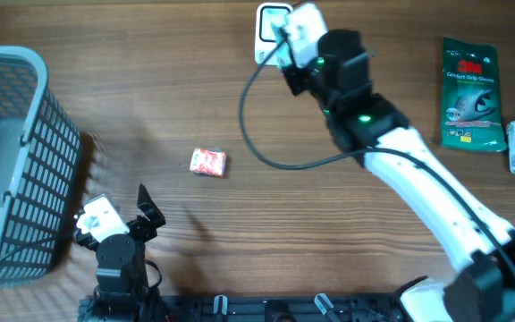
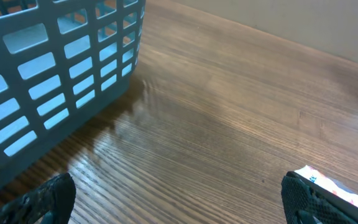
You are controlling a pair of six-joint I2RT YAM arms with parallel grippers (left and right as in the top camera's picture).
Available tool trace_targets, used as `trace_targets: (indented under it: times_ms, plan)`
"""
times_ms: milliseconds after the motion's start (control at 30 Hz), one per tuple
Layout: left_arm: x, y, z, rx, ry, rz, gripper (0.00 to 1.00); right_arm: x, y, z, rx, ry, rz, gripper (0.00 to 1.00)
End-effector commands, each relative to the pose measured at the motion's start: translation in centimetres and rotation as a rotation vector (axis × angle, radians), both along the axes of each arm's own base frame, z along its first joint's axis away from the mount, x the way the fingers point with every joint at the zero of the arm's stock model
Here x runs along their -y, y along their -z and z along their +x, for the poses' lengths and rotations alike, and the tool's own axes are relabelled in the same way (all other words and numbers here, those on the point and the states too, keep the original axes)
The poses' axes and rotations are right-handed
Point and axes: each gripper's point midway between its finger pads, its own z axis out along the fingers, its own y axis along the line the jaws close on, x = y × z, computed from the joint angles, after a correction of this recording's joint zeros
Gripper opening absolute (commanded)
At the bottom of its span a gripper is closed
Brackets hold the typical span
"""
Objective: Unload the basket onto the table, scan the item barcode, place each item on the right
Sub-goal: 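Hold the wipes pack over the scanner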
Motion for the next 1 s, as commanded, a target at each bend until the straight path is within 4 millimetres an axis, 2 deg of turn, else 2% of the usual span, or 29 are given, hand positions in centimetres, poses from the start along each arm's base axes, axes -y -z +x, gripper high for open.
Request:
trace_targets:
  times_ms: [0, 67, 133, 267, 400, 633, 700, 867, 967]
  plan:
    - [0.2, 0.1, 0.1, -0.005, 0.019, 0.014, 1.0, 3.3, 1.9, 4.1, 0.148, 0.197, -0.34, 0.04]
    - [0.2, 0.1, 0.1, -0.005, 0.019, 0.014, 1.0, 3.2, 2.0, 6.0, 0.244, 0.24, -0.415, 0.04]
    - [0.2, 0.1, 0.1, -0.005, 0.019, 0.014, 1.0, 2.3, 2.1, 7.5, 0.356, 0.243, -0.447, 0.04]
    - [0.2, 0.1, 0.1, -0.005, 0.019, 0.014, 1.0, 0.5, 4.1, 8.8, 0.465, 0.222, -0.511, 0.04]
    - [0.2, 0.1, 0.1, -0.005, 0.019, 0.014, 1.0, -1.1, 5.5, 10.2, 0.537, 0.217, -0.451, 0.05]
    - [0.2, 0.1, 0.1, -0.005, 0.019, 0.014, 1.0, -4.3, 8.5, 14.3, 0.549, 0.175, -0.435, 0.05]
    - [0.2, 0.1, 0.1, -0.005, 0.019, 0.014, 1.0, -4.8, 10.1, 15.2, 0.508, 0.158, -0.463, 0.05]
    - [0.2, 0.1, 0.1, -0.005, 0.019, 0.014, 1.0, -5.3, 14.3, 15.3, 0.379, 0.11, -0.504, 0.05]
    - [0.2, 0.1, 0.1, -0.005, 0.019, 0.014, 1.0, -6.5, 15.4, 14.6, 0.341, 0.082, -0.494, 0.04]
